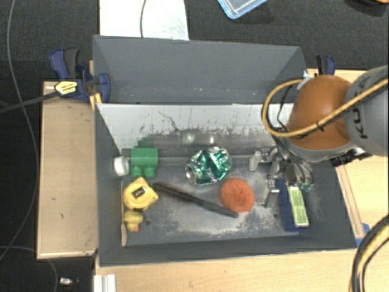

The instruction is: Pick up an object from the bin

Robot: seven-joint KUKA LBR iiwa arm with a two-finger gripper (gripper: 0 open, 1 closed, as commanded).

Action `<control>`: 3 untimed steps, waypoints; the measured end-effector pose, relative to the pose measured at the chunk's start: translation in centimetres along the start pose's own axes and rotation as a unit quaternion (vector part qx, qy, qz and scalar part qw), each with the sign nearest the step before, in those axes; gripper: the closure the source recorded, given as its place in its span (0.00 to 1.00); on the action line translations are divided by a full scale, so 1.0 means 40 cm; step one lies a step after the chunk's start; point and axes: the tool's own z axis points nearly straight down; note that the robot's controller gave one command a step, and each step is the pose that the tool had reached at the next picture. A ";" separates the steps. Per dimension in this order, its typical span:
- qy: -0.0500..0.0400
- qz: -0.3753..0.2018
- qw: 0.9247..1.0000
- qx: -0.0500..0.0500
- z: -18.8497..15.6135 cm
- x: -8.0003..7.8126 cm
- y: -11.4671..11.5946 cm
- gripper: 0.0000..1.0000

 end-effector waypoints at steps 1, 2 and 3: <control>-0.004 -0.001 1.000 0.000 -0.011 -0.004 0.000 0.00; -0.006 -0.030 1.000 0.001 0.105 -0.060 0.066 0.00; -0.006 0.012 1.000 0.001 0.155 -0.110 0.128 0.00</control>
Offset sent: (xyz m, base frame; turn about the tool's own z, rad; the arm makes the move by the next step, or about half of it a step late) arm 0.0280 0.0356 -0.0609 -0.0853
